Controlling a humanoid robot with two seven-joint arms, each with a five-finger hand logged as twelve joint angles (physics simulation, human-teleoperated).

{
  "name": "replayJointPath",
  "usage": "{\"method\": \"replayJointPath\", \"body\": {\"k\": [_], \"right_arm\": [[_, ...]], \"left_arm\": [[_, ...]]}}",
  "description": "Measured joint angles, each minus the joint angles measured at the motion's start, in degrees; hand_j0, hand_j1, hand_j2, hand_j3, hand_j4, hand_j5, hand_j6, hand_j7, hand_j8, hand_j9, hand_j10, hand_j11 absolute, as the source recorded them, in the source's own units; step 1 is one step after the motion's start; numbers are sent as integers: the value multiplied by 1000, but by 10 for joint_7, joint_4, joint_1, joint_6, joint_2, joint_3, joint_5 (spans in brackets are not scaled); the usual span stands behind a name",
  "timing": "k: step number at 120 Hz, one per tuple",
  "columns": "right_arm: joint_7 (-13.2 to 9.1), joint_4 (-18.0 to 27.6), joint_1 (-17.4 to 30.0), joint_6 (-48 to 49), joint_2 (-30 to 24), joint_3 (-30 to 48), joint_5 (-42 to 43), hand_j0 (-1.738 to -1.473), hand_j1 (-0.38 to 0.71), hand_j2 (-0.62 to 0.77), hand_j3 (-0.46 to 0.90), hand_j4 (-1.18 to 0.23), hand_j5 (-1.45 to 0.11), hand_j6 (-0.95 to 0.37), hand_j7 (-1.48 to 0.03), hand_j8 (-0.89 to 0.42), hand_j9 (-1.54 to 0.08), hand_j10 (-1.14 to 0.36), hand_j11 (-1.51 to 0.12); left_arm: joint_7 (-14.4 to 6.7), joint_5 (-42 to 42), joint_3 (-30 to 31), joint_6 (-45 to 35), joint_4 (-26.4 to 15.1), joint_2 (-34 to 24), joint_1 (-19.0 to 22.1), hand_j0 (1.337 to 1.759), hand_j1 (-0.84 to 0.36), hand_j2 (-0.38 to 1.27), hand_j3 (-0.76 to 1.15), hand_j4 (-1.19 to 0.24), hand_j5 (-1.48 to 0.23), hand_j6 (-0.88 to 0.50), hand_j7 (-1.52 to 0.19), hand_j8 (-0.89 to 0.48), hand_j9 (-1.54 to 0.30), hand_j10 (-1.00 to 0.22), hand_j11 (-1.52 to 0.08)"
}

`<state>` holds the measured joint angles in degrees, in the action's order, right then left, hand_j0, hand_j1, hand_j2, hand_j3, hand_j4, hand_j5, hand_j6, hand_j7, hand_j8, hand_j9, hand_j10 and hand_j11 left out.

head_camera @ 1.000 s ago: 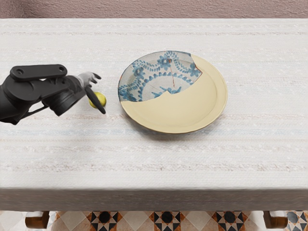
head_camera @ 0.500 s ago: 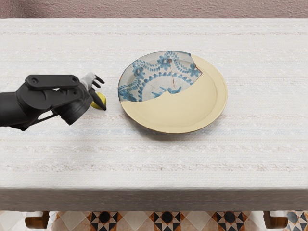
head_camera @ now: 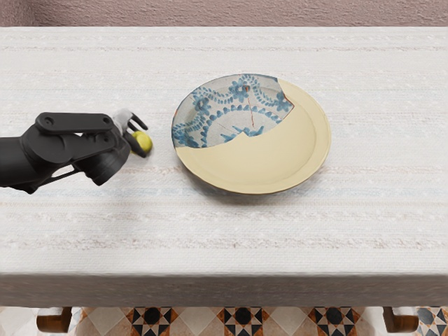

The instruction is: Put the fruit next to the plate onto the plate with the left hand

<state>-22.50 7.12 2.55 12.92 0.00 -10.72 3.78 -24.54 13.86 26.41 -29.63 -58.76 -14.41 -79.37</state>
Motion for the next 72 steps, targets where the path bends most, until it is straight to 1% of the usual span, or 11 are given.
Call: {"method": "replayJointPath", "body": {"k": [6, 9, 12, 13, 15, 26, 41, 43, 54, 72], "right_arm": [[0, 0, 0, 0, 0, 0, 0, -1658, -349, 0, 0, 0, 0, 0, 0, 0, 0, 0, 0], [0, 0, 0, 0, 0, 0, 0, -1658, -349, 0, 0, 0, 0, 0, 0, 0, 0, 0, 0], [0, 0, 0, 0, 0, 0, 0, -1658, -349, 0, 0, 0, 0, 0, 0, 0, 0, 0, 0], [0, 0, 0, 0, 0, 0, 0, -1658, -349, 0, 0, 0, 0, 0, 0, 0, 0, 0, 0], [0, 0, 0, 0, 0, 0, 0, -1658, -349, 0, 0, 0, 0, 0, 0, 0, 0, 0, 0], [0, 0, 0, 0, 0, 0, 0, -1658, -349, 0, 0, 0, 0, 0, 0, 0, 0, 0, 0], [0, 0, 0, 0, 0, 0, 0, -1658, -349, 0, 0, 0, 0, 0, 0, 0, 0, 0, 0], [0, 0, 0, 0, 0, 0, 0, -1658, -349, 0, 0, 0, 0, 0, 0, 0, 0, 0, 0], [0, 0, 0, 0, 0, 0, 0, -1658, -349, 0, 0, 0, 0, 0, 0, 0, 0, 0, 0], [0, 0, 0, 0, 0, 0, 0, -1658, -349, 0, 0, 0, 0, 0, 0, 0, 0, 0, 0]], "left_arm": [[0, 3, 1, -1, 0, 0, 3, 1655, -250, 127, 0, -539, -708, -473, -716, -483, -719, -534, -720], [0, 4, 1, -1, 1, 0, 3, 1655, -267, 196, 0, -552, -718, -468, -731, -489, -734, -545, -734], [0, 5, 1, -2, 1, 0, 5, 1655, -266, 192, 0, -566, -724, -470, -744, -490, -748, -554, -748], [0, 5, 1, -2, 1, 0, 6, 1655, -263, 169, 0, -571, -725, -480, -750, -491, -754, -557, -755], [0, 6, 1, -3, 2, -1, 7, 1655, -268, 213, 0, -578, -729, -470, -756, -494, -761, -562, -762], [0, 4, 2, -4, 3, -1, 8, 1655, -278, 246, 0, -599, -761, -456, -785, -503, -792, -584, -793], [0, 2, 3, -4, 3, -1, 8, 1654, -290, 289, 0, -570, -809, -433, -822, -499, -827, -606, -830], [0, 1, 3, -4, 3, -2, 7, 1655, -288, 266, 0, -574, -813, -440, -824, -501, -829, -610, -831], [0, -1, 2, -5, 3, -9, 2, 1655, -281, 258, 0, -576, -830, -443, -838, -505, -840, -621, -842], [-1, -3, 1, -5, 2, -10, -25, 1655, -270, 252, 0, -582, -839, -453, -844, -516, -840, -626, -841]]}}
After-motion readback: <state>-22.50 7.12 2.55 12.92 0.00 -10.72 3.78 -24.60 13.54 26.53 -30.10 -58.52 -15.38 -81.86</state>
